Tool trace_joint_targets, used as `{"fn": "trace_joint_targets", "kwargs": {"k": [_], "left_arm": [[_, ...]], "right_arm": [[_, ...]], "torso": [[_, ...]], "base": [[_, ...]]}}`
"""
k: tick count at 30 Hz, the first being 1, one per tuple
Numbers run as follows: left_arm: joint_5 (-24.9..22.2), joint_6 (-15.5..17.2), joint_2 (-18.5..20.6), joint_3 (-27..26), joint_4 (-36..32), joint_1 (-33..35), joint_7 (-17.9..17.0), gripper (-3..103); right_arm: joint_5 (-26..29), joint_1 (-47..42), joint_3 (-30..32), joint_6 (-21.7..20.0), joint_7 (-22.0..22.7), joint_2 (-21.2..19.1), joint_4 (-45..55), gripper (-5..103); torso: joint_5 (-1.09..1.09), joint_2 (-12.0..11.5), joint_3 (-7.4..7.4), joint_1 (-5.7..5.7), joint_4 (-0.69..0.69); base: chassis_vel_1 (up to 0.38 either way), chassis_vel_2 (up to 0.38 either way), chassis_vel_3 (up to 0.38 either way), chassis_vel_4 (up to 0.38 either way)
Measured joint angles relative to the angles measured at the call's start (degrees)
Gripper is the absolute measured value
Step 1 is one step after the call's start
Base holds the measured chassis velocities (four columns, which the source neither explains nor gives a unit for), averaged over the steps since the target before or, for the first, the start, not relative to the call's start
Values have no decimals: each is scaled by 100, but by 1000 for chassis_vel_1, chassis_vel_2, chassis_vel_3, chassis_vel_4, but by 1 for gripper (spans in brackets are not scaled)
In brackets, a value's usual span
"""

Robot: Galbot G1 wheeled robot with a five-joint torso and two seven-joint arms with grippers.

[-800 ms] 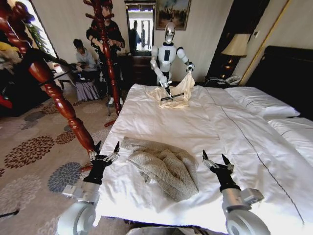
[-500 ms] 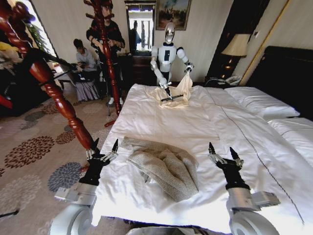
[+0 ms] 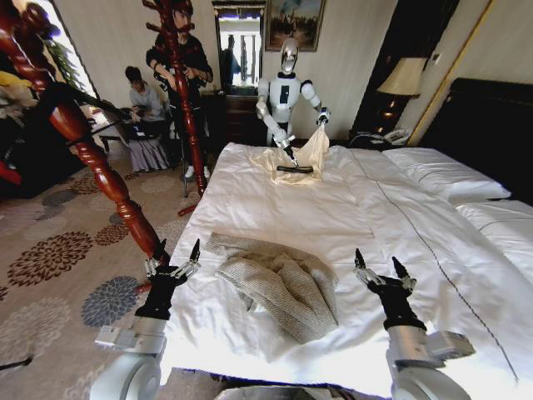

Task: Pick up the clothes from the bed and hang them on the clothes hanger.

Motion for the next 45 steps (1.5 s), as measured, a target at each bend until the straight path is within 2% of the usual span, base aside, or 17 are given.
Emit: {"fn": "trace_joint_targets", "kwargs": {"k": [5,10,11,15,19,22,24,29,31,33,34,35,40,41,42,44,45], "left_arm": [[112,-12,-41,6,50,29,-25,100],[330,-20,-175,-71,266,11,-285,100],[330,-20,-175,-71,266,11,-285,100],[387,-26,-303,-92,471,78,-417,100],[435,-24,-313,-110,518,61,-438,100],[458,-16,-309,-117,535,50,-447,100],[482,-17,-307,-114,563,66,-487,100],[478,-26,-307,-92,511,129,-528,100],[477,-26,-291,-97,481,155,-536,100],[478,-26,-288,-101,481,159,-538,100],[479,-26,-278,-114,479,173,-546,100],[479,-26,-275,-118,479,182,-551,100],[493,-22,-261,-121,476,209,-580,100],[496,-20,-255,-121,476,210,-583,100],[496,-20,-255,-121,476,210,-583,100],[498,-10,-241,-128,478,207,-602,100],[498,-10,-241,-128,478,207,-602,100]], "right_arm": [[-56,-122,-98,-58,98,-179,0,100],[46,-493,-508,-731,584,-939,28,100],[46,-493,-508,-731,584,-939,28,100],[-178,-811,-767,-1014,732,-1430,-205,100],[0,-1014,-955,-1160,824,-1680,-238,100],[299,-1032,-1081,-1255,895,-1717,-186,100],[764,-892,-1266,-1354,1025,-1675,-222,100],[1027,-641,-1338,-1397,1134,-1577,-491,100],[1489,-590,-1370,-1529,1275,-1564,-480,100],[1577,-585,-1380,-1558,1303,-1562,-467,100],[2054,-538,-1414,-1779,1526,-1539,-381,100],[2189,-503,-1429,-1885,1611,-1520,-373,100],[2093,-414,-1506,-1919,1582,-1447,-495,101],[2075,-414,-1524,-1919,1568,-1437,-501,97],[2075,-414,-1524,-1919,1568,-1437,-501,97],[1998,-415,-1572,-1894,1509,-1411,-513,87],[1998,-415,-1572,-1894,1509,-1411,-513,87]], "torso": [[0,0,0,0,0],[0,0,0,0,0],[0,0,0,0,0],[1,0,0,0,0],[0,0,0,0,0],[0,0,0,0,0],[-1,0,0,0,0],[1,0,0,0,0],[0,0,0,0,0],[0,0,0,0,0],[-1,0,0,0,0],[-1,0,0,0,0],[0,0,0,0,0],[0,0,0,0,0],[0,0,0,0,0],[-1,0,0,0,0],[-1,0,0,0,0]], "base": [[0,0,0,0],[0,0,0,0],[0,0,0,0],[0,0,0,0],[0,0,0,0],[0,0,0,0],[0,0,0,0],[0,0,0,0],[0,0,0,0],[0,0,0,0],[0,0,0,0],[0,0,0,0],[0,0,0,0],[0,0,0,0],[0,0,0,0],[0,0,0,0],[0,0,0,0]]}}
